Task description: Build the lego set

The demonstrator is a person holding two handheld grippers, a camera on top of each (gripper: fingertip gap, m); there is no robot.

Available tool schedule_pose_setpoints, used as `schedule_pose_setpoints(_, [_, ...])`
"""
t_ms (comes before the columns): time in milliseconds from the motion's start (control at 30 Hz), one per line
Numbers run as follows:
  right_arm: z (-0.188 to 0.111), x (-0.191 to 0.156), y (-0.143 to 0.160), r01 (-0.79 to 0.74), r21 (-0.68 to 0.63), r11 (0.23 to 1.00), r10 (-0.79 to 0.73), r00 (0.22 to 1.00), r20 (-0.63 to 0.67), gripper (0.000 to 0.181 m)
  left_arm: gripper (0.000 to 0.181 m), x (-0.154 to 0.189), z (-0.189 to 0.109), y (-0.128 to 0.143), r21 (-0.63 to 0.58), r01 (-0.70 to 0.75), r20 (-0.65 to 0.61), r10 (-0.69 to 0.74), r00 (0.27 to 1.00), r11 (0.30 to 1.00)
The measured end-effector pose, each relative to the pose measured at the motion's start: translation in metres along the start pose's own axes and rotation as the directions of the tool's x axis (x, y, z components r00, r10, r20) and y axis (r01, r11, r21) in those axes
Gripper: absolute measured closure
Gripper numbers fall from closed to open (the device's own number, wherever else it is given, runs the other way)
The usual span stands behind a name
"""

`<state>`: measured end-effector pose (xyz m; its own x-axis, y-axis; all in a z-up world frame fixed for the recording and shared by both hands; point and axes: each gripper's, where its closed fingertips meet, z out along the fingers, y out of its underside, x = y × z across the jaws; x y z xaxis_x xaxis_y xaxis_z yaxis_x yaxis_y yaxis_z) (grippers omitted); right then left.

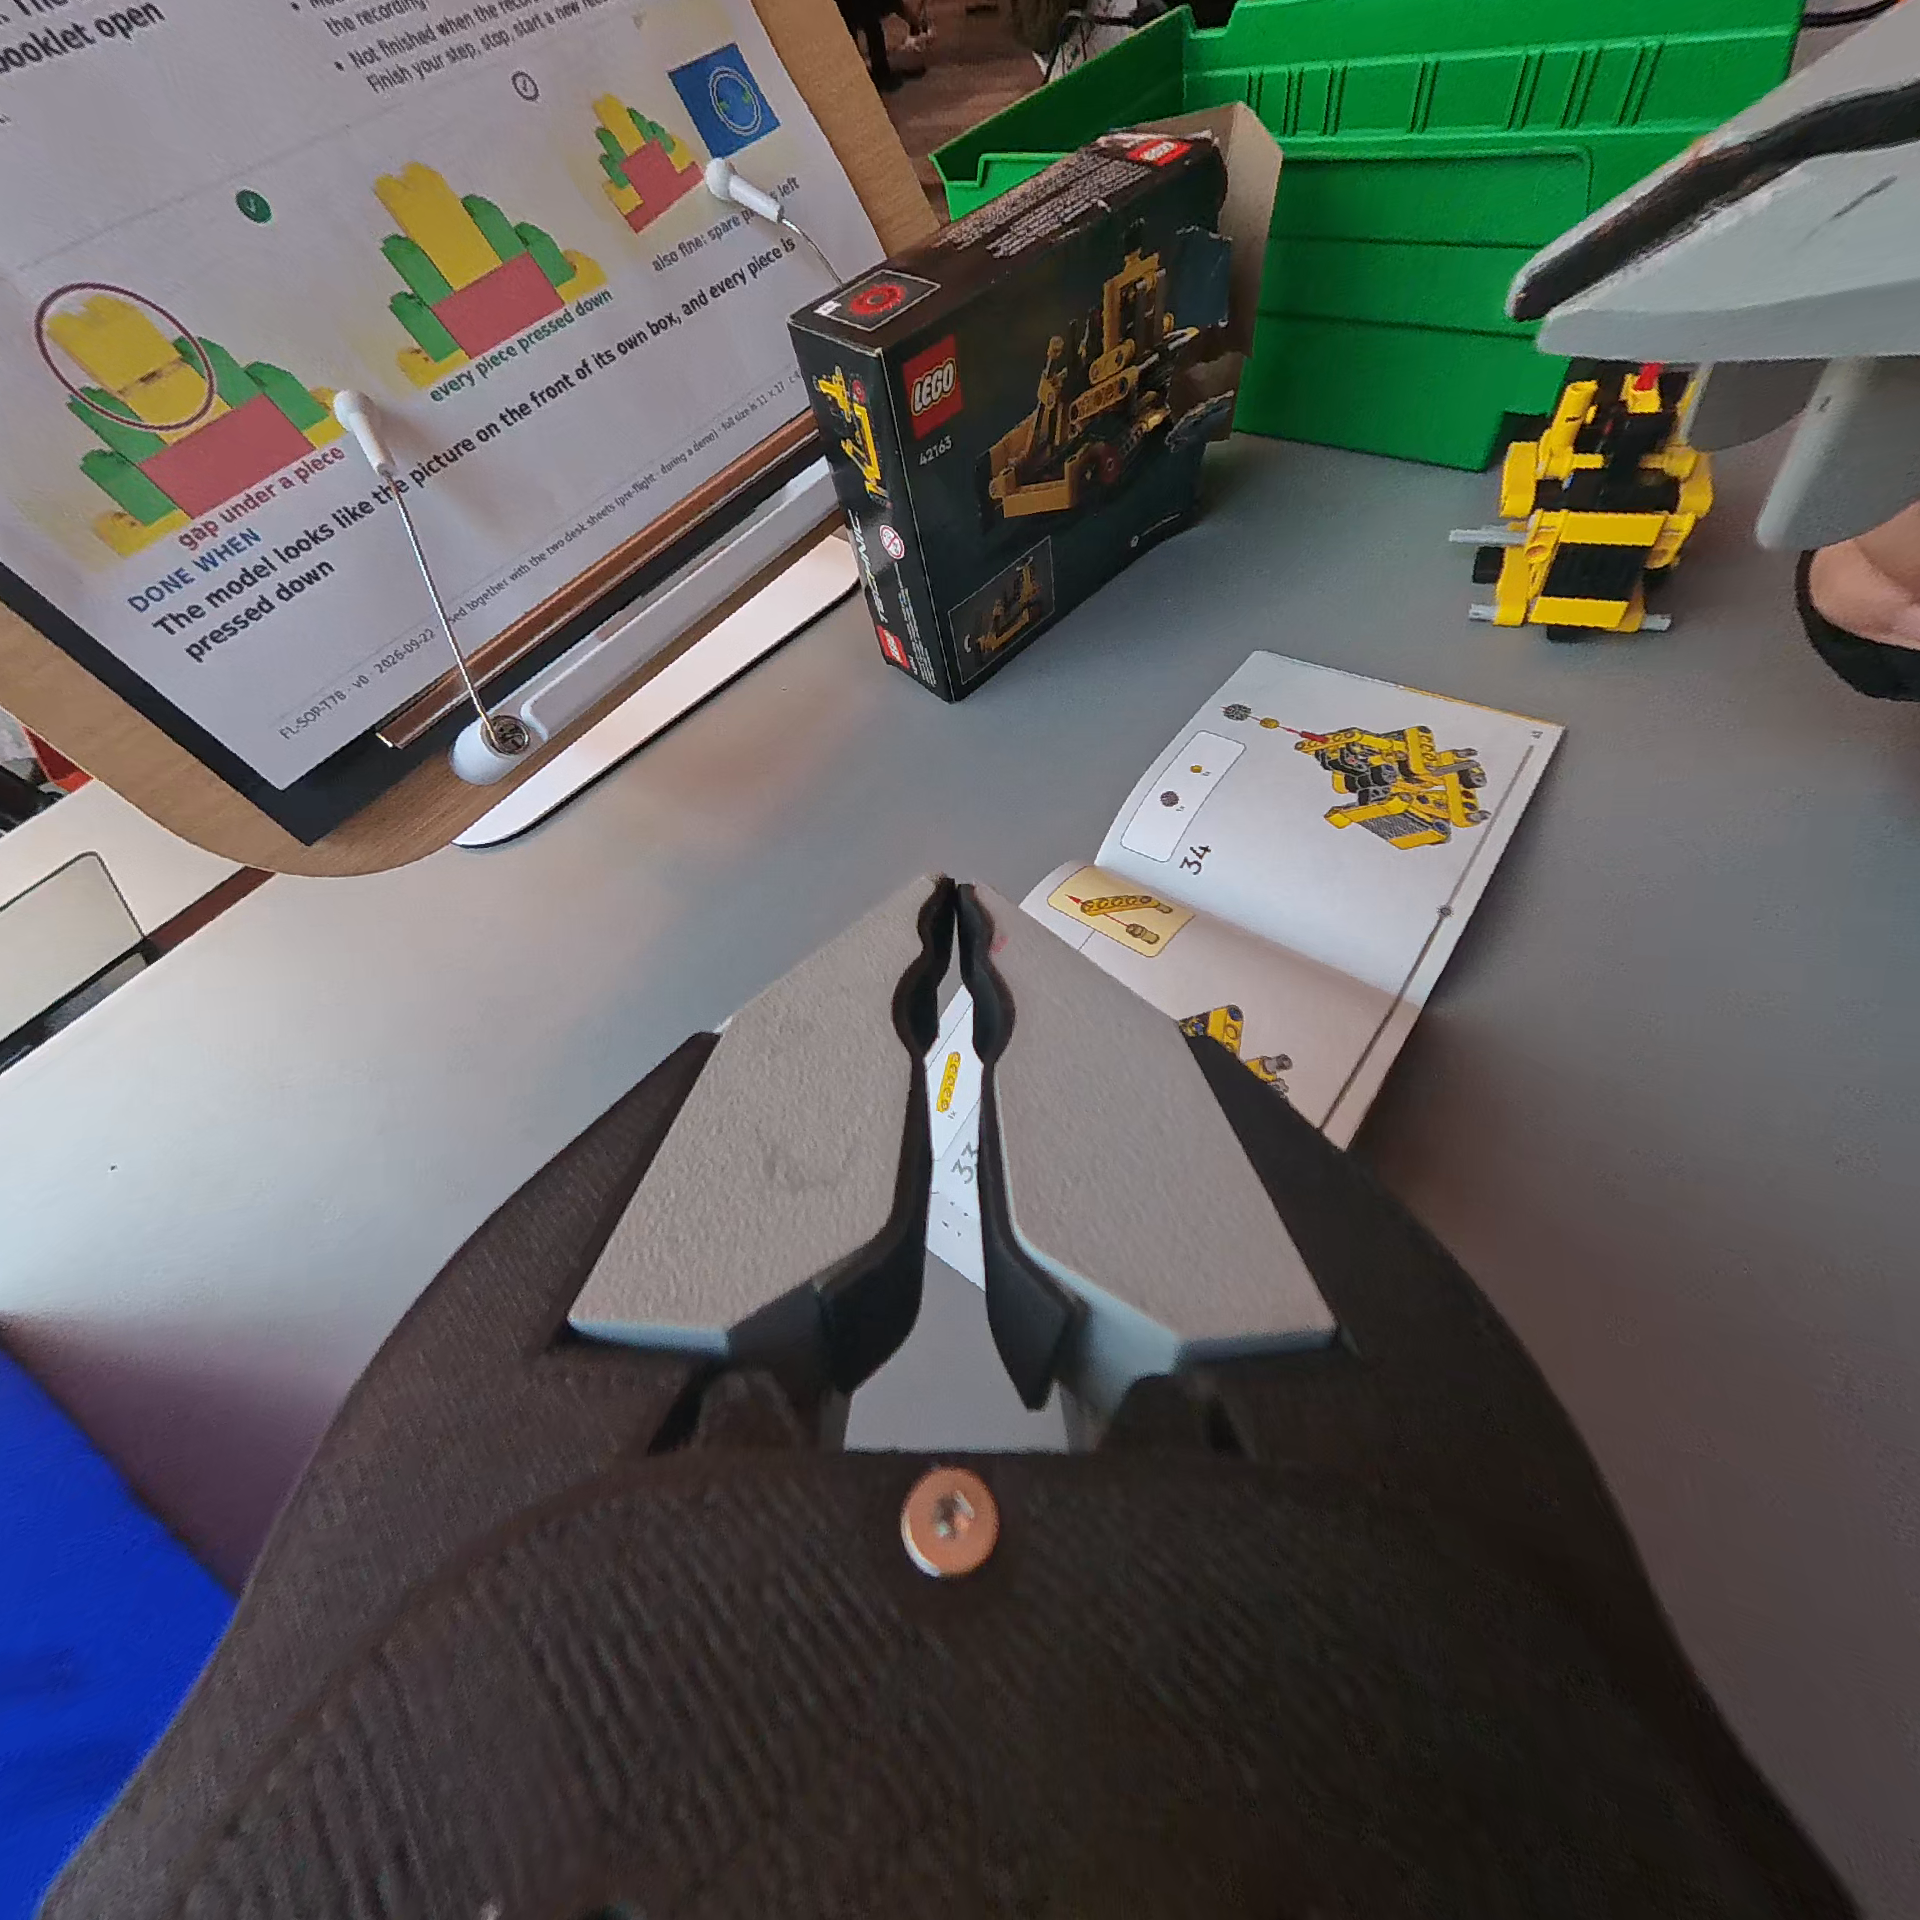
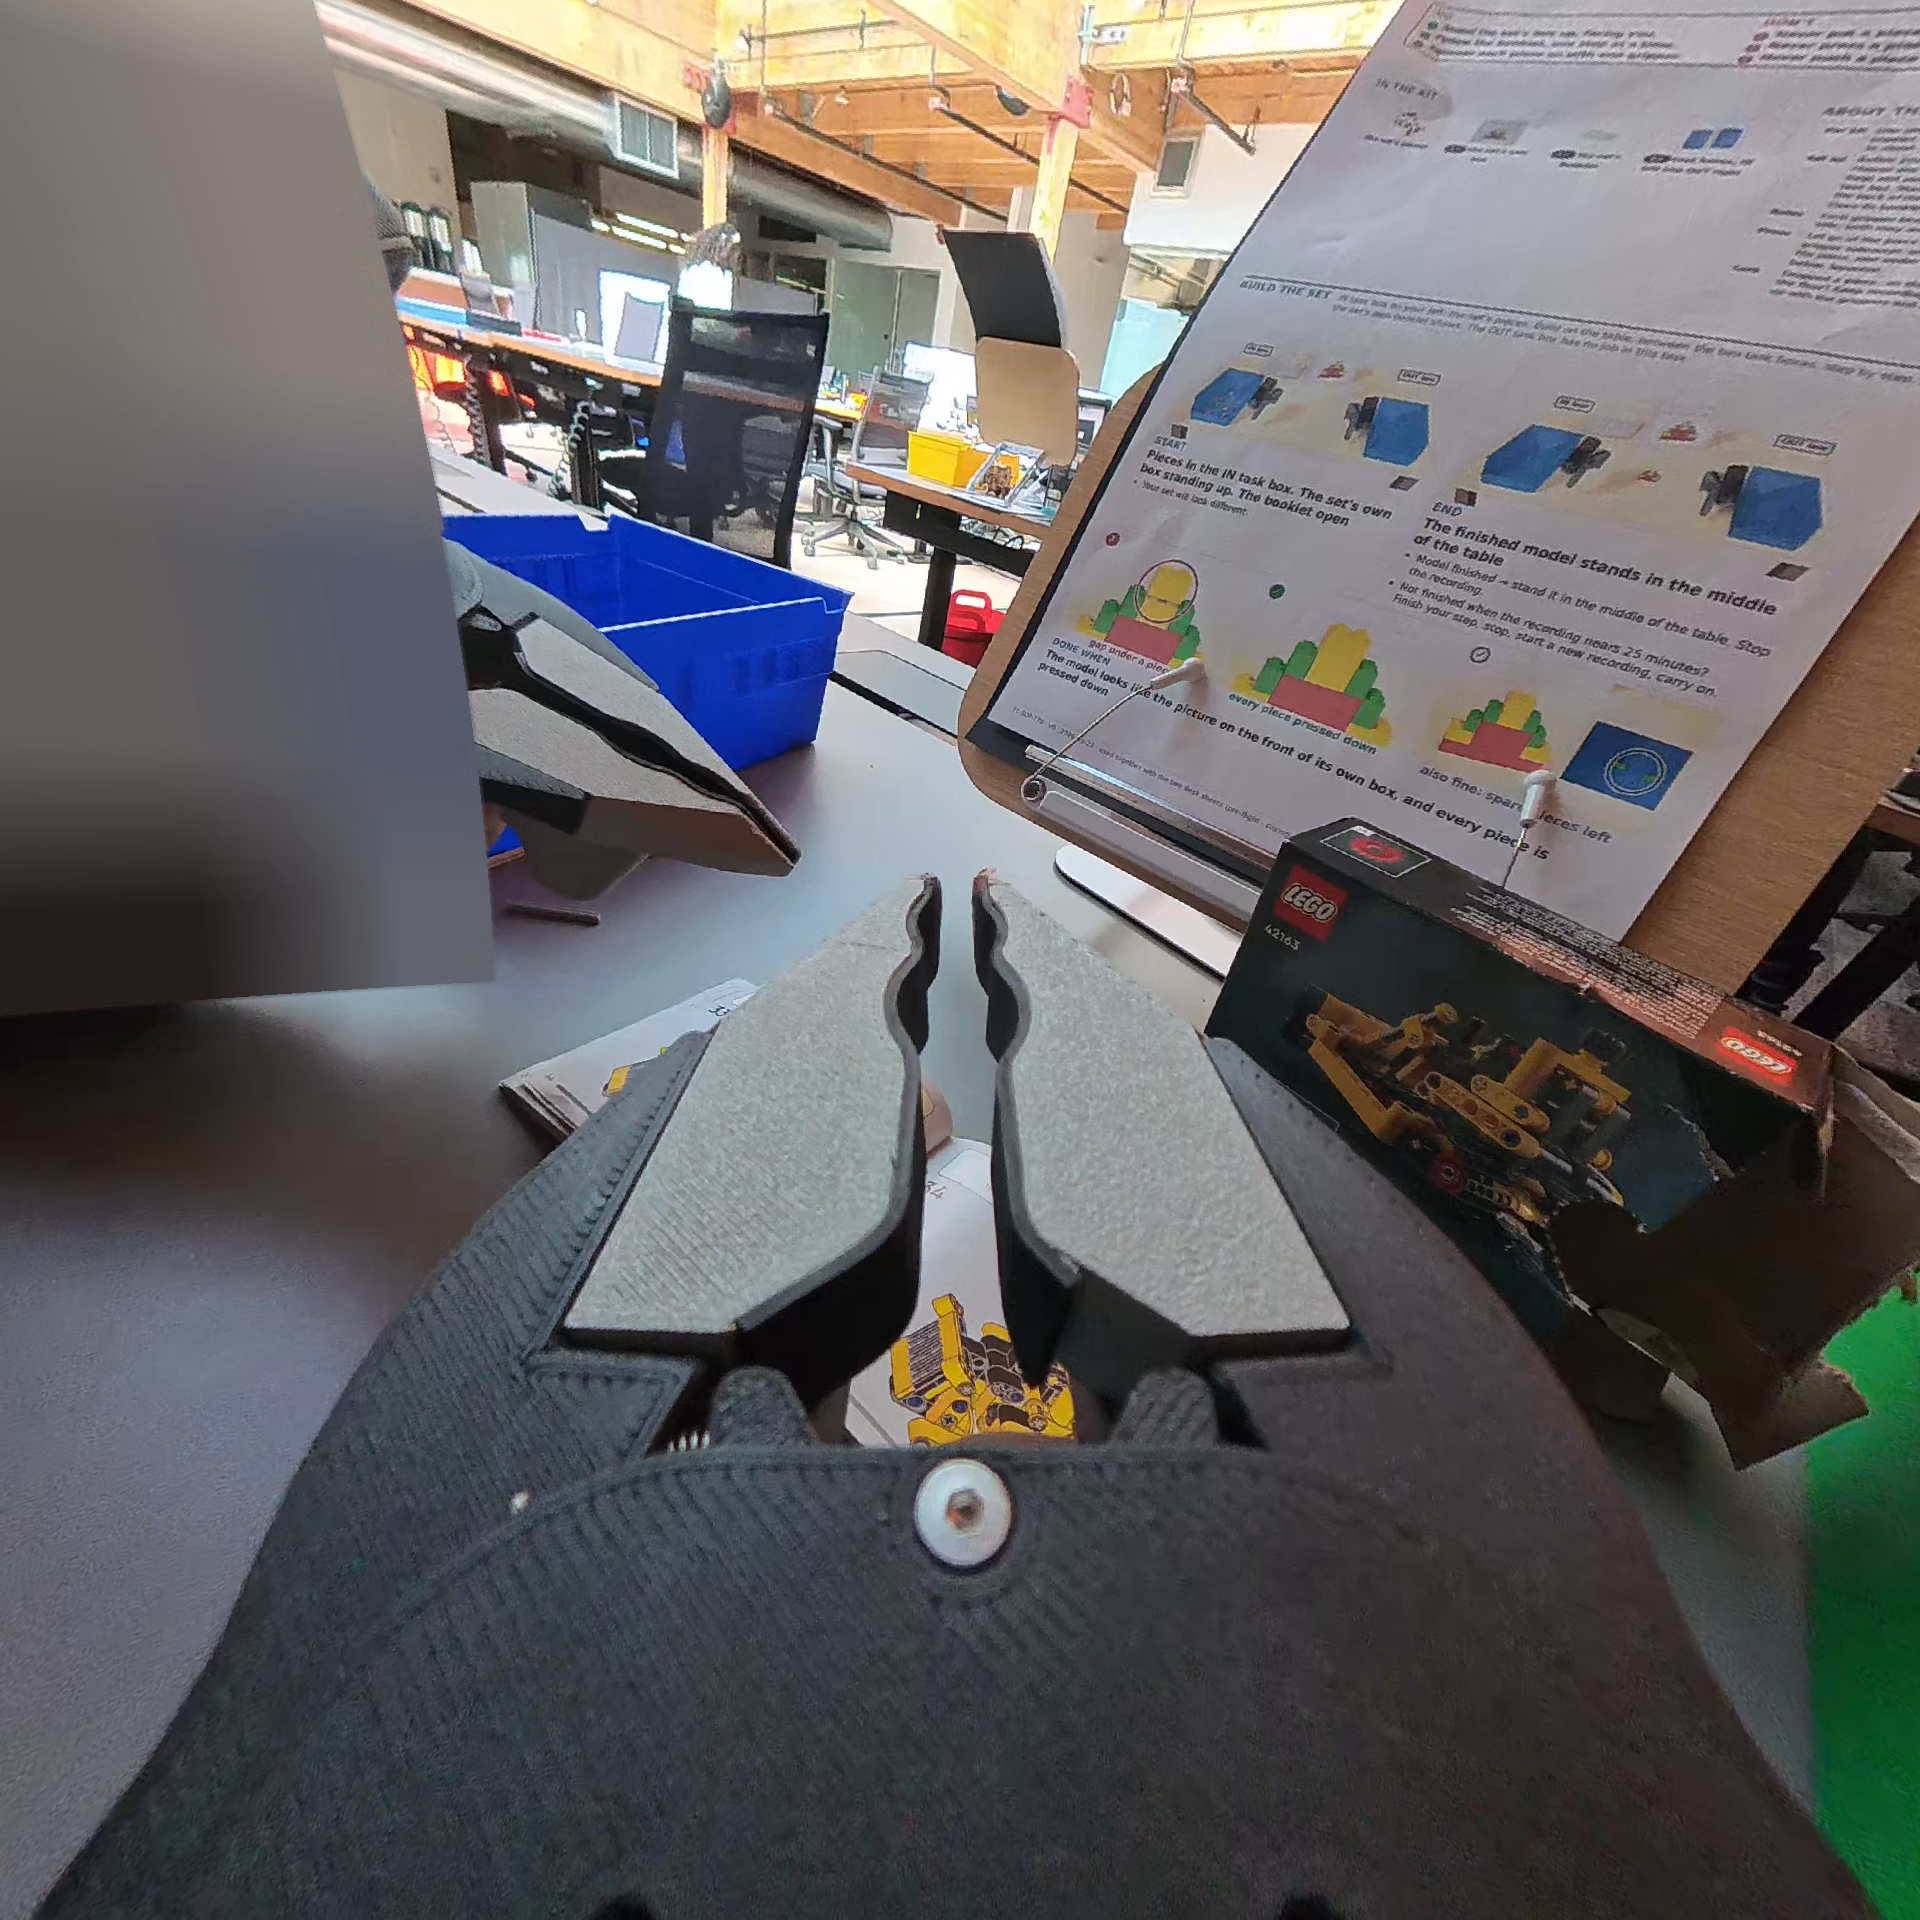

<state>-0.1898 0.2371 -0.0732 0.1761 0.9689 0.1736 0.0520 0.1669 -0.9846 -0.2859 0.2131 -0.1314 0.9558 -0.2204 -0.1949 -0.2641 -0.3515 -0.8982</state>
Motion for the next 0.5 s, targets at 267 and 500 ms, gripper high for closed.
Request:
schedule_pose_setpoints(267, [-0.002, 0.001, -0.004, 0.007, 0.021, 1.000, -0.007, 1.000, -0.010, 0.181, 0.181, 0.000, 0.000, -0.001, 0.001, -0.001, -0.002, 0.001, 1.000, 1.000])
schedule_pose_setpoints(500, [-0.022, 0.032, -0.020, -0.072, 0.137, 0.988, 0.088, 0.989, -0.114, 0.178, 0.181, 0.002, 0.003, 0.003, -0.014, 0.000, -0.011, 0.000, 1.000, 1.000])
